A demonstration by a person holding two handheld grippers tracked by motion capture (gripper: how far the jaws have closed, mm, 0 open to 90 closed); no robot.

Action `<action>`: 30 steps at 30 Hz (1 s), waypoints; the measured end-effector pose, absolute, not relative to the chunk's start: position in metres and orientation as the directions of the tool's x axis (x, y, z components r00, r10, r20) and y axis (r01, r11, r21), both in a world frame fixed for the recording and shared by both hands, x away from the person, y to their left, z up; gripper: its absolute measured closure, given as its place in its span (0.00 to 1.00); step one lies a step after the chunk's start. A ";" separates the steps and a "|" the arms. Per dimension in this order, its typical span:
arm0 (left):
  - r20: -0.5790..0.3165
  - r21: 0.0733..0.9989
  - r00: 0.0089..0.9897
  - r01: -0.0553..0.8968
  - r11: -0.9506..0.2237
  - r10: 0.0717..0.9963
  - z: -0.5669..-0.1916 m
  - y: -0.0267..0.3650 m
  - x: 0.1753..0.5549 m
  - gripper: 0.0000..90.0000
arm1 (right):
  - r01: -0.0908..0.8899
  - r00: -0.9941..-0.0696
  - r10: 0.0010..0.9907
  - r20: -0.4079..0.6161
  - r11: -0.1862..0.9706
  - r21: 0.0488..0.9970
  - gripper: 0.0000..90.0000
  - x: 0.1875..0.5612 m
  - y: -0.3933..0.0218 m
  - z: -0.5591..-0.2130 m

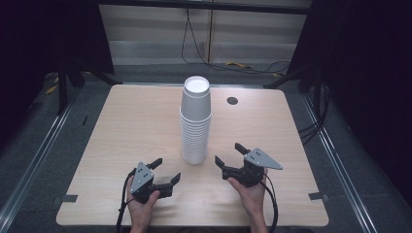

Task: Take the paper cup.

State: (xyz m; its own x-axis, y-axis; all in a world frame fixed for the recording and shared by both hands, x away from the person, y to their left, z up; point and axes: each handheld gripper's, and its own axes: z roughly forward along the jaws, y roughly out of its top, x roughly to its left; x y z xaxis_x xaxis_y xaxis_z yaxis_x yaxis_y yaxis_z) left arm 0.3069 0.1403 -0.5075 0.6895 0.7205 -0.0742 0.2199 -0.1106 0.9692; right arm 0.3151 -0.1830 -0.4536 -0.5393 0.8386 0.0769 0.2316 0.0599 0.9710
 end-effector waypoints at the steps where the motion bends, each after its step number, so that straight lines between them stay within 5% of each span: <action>1: -0.074 0.969 0.689 0.220 -0.111 0.720 -0.508 0.140 0.307 0.18 | 0.232 -0.539 0.839 0.077 0.060 0.971 0.15 0.315 -0.183 -0.454; 7: -0.066 0.970 0.696 0.213 -0.118 0.715 -0.508 0.140 0.307 0.18 | 0.223 -0.579 0.812 0.076 0.068 0.972 0.21 0.321 -0.181 -0.441; 30: -0.058 0.969 0.705 0.211 -0.131 0.707 -0.507 0.138 0.307 0.18 | 0.188 -0.648 0.757 0.086 0.049 0.981 0.18 0.341 -0.175 -0.399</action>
State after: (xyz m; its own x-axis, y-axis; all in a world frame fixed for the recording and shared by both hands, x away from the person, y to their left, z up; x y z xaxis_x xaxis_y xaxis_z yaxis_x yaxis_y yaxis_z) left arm 0.3068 0.1382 -0.5074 0.7051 0.7067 -0.0580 0.2114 -0.1314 0.9685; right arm 0.3411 -0.1748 -0.3989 -0.6479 0.7569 0.0860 0.1879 0.0494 0.9810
